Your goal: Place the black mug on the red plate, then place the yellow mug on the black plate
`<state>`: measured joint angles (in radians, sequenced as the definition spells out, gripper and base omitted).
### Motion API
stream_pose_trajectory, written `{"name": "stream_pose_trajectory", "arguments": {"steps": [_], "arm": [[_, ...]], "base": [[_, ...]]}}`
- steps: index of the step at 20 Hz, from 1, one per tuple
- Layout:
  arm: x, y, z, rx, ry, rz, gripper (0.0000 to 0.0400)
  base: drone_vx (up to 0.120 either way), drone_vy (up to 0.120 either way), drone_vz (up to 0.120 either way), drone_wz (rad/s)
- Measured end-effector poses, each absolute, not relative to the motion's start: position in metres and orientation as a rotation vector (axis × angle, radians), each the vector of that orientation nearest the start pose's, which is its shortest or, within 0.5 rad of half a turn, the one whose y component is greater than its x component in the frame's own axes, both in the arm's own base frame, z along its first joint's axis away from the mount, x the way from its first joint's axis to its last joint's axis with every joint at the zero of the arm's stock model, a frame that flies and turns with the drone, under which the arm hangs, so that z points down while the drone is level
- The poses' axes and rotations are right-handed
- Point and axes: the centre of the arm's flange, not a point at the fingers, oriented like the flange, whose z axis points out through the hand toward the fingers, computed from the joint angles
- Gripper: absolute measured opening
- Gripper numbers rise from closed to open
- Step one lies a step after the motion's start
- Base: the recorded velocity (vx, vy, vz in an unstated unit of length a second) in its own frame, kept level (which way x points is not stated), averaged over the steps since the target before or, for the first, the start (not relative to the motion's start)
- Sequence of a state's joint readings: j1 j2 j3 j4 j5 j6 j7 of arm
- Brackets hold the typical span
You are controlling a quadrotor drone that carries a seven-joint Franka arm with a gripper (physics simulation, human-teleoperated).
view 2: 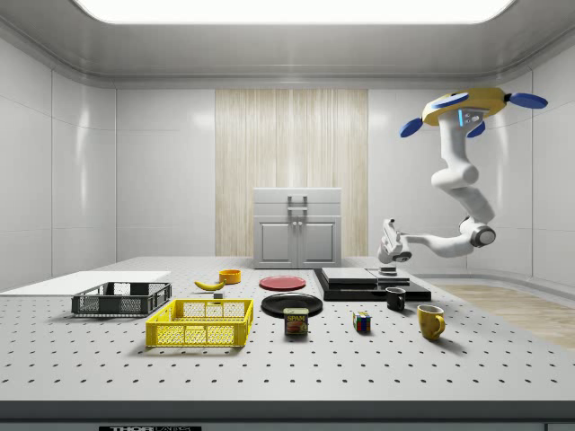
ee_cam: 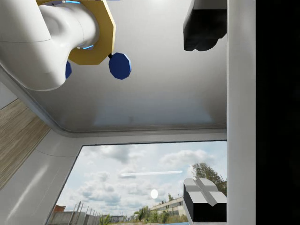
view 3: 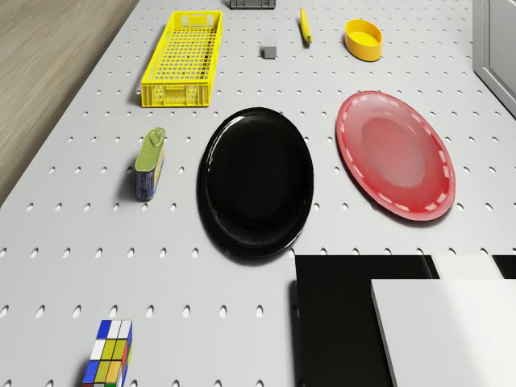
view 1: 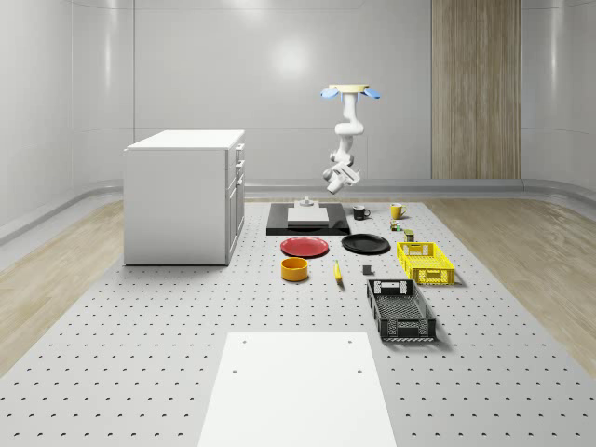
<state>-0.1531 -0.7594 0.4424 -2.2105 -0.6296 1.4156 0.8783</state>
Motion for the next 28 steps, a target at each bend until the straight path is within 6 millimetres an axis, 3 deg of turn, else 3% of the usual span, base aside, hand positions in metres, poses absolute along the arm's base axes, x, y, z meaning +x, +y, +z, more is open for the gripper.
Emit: {"name": "stream_pose_trajectory", "arguments": {"steps": [3, 5, 8, 12, 18, 28], "arm": [[0.303, 0.097, 0.609, 1.65, -0.693, 0.619, 0.04], [0.304, 0.097, 0.574, 1.323, -0.56, 0.689, 0.04], [0.306, 0.078, 0.531, 0.868, -0.374, 0.752, 0.04], [0.307, 0.045, 0.503, 0.446, -0.198, 0.781, 0.04], [0.307, 0.016, 0.493, 0.153, -0.071, 0.786, 0.04], [0.307, 0.002, 0.491, 0.025, -0.014, 0.785, 0.04]], "base": [[0.12, 0.0, -0.12, 0.0], [0.12, 0.0, -0.12, 0.0], [0.12, 0.0, -0.12, 0.0], [0.04, 0.0, -0.12, 0.0], [0.0, -0.053, -0.12, 0.0], [-0.016, -0.016, -0.1, 0.0]]}}
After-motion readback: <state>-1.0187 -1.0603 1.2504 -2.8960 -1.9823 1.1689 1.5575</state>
